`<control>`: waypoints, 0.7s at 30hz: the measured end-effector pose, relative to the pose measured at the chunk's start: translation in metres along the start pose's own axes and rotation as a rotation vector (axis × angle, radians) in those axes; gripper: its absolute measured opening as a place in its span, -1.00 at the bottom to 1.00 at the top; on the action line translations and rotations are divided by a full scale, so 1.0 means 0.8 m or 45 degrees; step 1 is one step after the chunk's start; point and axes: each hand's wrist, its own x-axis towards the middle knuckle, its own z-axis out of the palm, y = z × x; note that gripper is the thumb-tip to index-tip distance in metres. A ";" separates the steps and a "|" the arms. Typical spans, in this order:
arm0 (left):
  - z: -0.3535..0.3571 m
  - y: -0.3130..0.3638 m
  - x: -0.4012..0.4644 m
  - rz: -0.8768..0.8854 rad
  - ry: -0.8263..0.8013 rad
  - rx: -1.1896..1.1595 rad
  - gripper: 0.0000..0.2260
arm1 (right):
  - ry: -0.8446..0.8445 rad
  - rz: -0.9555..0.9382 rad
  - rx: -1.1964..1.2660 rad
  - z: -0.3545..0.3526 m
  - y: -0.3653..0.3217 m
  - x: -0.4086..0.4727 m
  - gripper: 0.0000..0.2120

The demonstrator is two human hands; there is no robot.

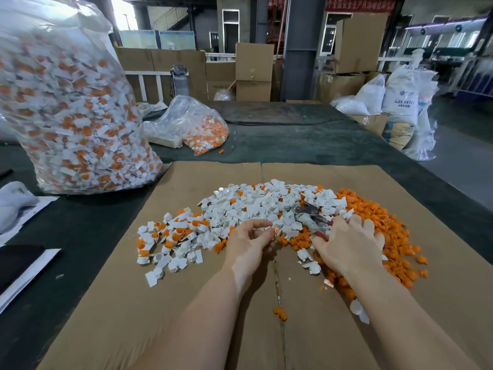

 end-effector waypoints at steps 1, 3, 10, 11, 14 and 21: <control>0.000 0.000 0.001 -0.010 0.009 -0.033 -0.91 | 0.061 -0.027 -0.006 -0.004 -0.002 -0.004 -0.55; 0.001 0.001 0.002 -0.037 0.024 -0.124 -0.90 | 0.092 -0.092 0.093 -0.014 -0.007 -0.013 -0.60; 0.000 0.003 0.006 -0.115 0.133 -0.287 -0.92 | -0.545 -0.295 0.715 -0.043 -0.019 -0.039 -0.73; 0.000 0.003 0.006 -0.116 0.141 -0.287 -0.91 | -0.610 -0.291 0.765 -0.045 -0.019 -0.042 -0.74; 0.000 0.003 0.004 -0.108 0.163 -0.288 -0.91 | -0.731 -0.277 0.886 -0.051 -0.017 -0.049 -0.79; 0.000 0.004 0.002 -0.120 0.205 -0.262 -0.92 | -0.886 -0.286 0.927 -0.059 -0.017 -0.055 -0.84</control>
